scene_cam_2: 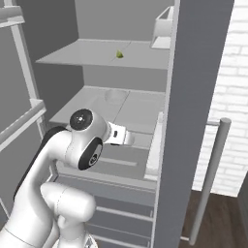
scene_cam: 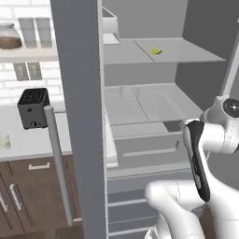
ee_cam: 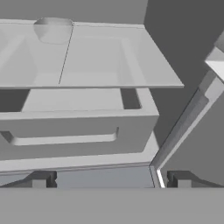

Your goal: Grab a lemon wedge from the fridge and one ice cube from the ice bowl, and put them in the glass of lemonade.

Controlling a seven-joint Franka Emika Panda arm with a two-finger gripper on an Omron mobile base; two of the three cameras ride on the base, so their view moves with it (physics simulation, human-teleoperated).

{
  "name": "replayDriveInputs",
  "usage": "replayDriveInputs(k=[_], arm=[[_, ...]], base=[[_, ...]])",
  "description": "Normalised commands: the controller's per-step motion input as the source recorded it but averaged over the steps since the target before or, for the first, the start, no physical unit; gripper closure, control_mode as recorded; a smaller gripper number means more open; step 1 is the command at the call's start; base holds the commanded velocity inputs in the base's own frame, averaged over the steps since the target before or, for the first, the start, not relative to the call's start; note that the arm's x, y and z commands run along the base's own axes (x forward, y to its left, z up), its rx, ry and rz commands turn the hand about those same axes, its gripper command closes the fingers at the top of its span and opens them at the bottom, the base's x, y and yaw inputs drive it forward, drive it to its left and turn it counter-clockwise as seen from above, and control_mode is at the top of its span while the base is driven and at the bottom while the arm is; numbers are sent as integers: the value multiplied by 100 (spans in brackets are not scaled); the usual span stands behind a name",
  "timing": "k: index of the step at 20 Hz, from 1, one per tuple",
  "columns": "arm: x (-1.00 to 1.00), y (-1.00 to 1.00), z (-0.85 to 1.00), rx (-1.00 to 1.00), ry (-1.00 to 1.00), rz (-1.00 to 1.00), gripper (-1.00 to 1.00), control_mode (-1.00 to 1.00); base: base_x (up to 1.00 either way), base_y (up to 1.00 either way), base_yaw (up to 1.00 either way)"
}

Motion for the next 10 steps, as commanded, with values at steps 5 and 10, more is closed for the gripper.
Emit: replayDriveInputs(k=[5,10], arm=[[0,0,0,0,0,0,-100,100],[-9,17,61,-1,-14,0,-100,-100]], base=[[37,17,0],[0,2,0]])
